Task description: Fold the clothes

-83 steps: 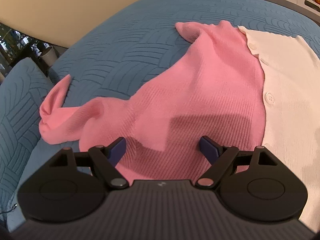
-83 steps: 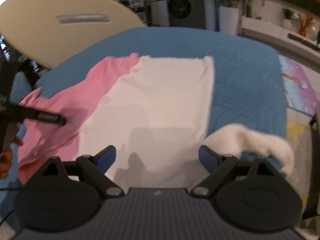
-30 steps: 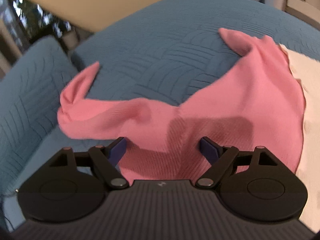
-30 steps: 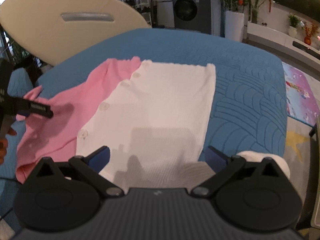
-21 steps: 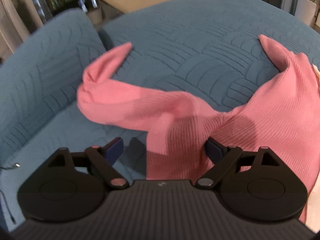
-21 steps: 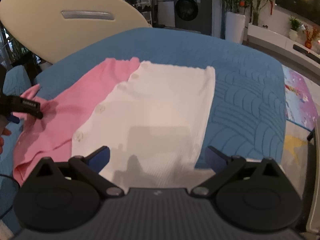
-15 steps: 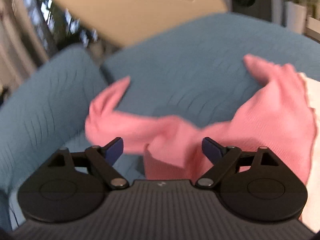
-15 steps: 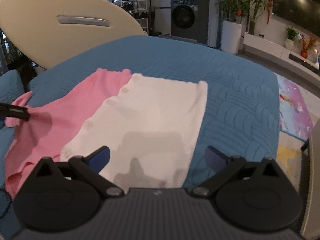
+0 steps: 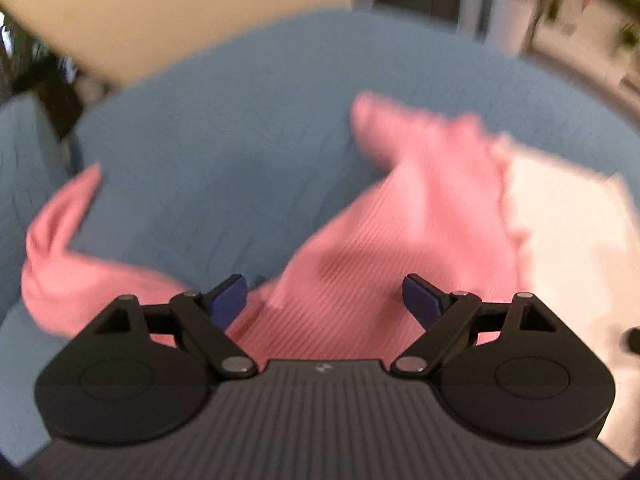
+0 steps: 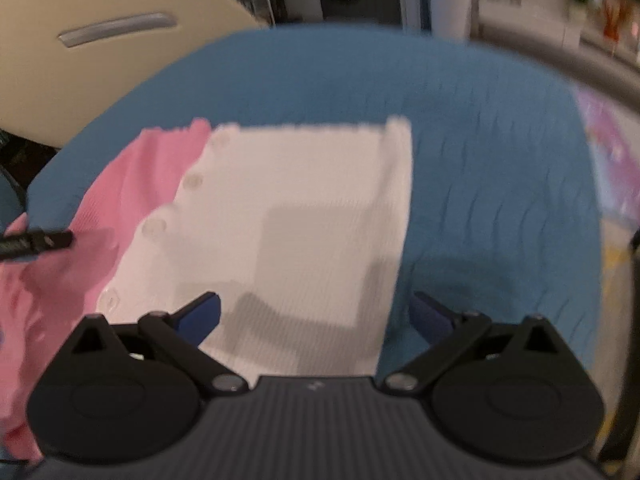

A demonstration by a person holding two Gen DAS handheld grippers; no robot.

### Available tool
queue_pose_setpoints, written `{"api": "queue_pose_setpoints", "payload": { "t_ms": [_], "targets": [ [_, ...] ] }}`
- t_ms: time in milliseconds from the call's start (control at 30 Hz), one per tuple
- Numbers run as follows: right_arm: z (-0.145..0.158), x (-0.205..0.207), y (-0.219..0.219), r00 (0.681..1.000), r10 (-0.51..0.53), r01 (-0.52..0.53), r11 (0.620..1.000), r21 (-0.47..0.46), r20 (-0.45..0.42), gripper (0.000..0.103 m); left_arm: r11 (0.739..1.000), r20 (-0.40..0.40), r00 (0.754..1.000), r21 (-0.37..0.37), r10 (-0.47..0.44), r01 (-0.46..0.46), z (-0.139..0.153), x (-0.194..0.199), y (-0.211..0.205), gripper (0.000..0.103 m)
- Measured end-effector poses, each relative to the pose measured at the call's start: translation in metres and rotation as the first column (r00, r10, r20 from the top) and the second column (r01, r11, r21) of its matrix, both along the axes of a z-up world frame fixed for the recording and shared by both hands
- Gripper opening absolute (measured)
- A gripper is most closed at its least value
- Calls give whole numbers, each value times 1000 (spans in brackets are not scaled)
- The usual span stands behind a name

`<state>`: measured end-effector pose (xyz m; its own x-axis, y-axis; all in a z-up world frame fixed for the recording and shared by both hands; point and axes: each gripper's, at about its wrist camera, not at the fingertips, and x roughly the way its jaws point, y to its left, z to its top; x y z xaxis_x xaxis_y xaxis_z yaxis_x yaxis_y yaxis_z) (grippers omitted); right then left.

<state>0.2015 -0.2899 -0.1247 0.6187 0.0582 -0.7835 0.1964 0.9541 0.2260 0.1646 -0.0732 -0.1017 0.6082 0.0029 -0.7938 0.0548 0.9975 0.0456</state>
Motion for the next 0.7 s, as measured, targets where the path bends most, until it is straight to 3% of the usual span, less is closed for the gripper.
{"api": "queue_pose_setpoints", "payload": {
  "t_ms": [133, 233, 300, 433, 567, 633, 700],
  "targets": [
    [-5, -2, -9, 998, -49, 48, 999, -24, -32, 102, 1000, -11, 1000, -4, 29, -29, -4, 6, 14, 93],
    [-7, -8, -13, 995, -92, 89, 994, -65, -49, 102, 997, 16, 999, 69, 43, -44, -1, 6, 16, 93],
    [-3, -17, -18, 993, -115, 115, 993, -35, -19, 102, 992, 40, 998, 111, 50, -54, 1, 1, 15, 93],
    [2, -25, -15, 996, -92, 92, 996, -21, 7, 102, 987, 95, 994, 152, 45, -60, 18, -16, 4, 93],
    [2, -25, -8, 998, -58, 58, 998, 25, -3, 102, 996, 129, 992, 84, -12, 1, 32, -32, -1, 90],
    [3, -24, -6, 999, -47, 47, 999, 22, -1, 102, 993, 149, 988, 110, -46, 30, 32, -36, -8, 90],
    [7, -25, -3, 999, -40, 40, 999, 17, 7, 102, 988, 113, 993, 153, -46, 28, 18, -27, -11, 90]
  ]
}}
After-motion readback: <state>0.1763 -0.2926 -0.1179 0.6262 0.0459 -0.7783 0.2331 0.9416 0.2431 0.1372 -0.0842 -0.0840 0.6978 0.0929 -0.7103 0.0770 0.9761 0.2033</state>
